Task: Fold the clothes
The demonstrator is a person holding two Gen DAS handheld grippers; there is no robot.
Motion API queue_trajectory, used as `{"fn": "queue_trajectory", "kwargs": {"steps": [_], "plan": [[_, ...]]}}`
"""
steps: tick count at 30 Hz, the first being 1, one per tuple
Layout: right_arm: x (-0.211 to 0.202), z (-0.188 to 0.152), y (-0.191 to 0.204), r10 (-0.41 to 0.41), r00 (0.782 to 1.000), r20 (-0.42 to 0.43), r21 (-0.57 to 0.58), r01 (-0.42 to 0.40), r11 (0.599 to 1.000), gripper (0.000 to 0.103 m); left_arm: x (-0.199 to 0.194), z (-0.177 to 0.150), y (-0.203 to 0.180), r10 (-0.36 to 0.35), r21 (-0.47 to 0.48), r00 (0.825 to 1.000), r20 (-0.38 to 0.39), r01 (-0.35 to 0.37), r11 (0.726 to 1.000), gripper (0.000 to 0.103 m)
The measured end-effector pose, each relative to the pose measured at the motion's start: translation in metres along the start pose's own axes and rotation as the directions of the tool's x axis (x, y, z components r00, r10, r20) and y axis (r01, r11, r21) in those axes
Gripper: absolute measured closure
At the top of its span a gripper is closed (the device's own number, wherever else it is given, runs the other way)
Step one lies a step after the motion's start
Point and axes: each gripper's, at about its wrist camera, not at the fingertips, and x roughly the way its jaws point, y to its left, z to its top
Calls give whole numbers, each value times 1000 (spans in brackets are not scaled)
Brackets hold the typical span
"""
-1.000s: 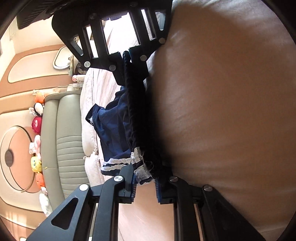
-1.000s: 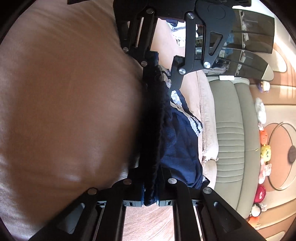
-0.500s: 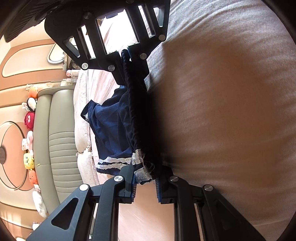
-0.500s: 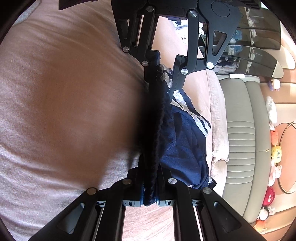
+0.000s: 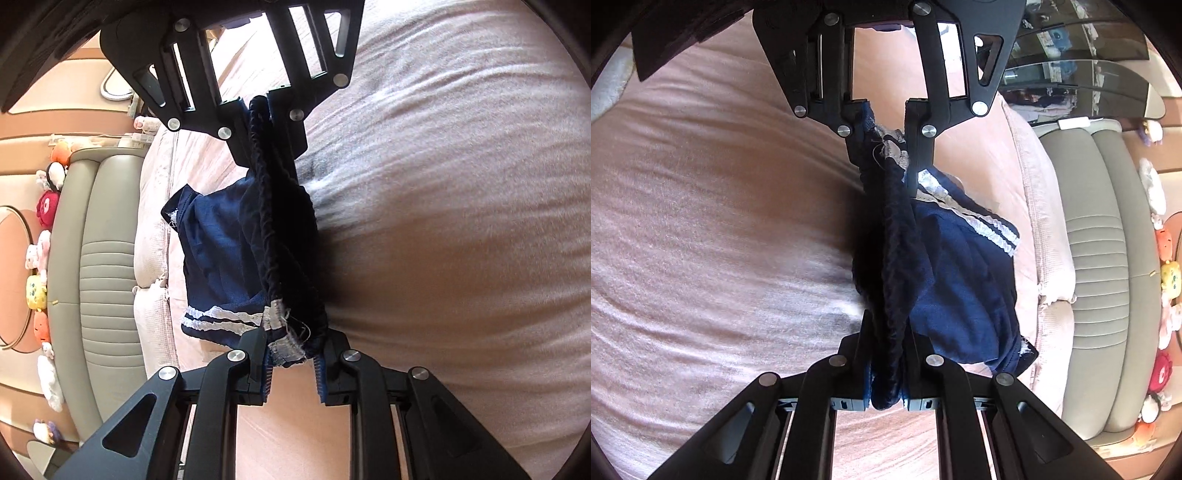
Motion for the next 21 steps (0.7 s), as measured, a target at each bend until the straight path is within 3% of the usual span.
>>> {"fn": "queue_trajectory", "kwargs": {"steps": [10,21], "plan": [[-3,-5,-27,-27,1000,4,51,26,998,93,1,3,52,43,-105,999,-5,-44,994,87],[-4,-16,-68,-46,999,-4,104,46,994,93,4,-1,77,65,-150,998,-12,-66,986,86]]}}
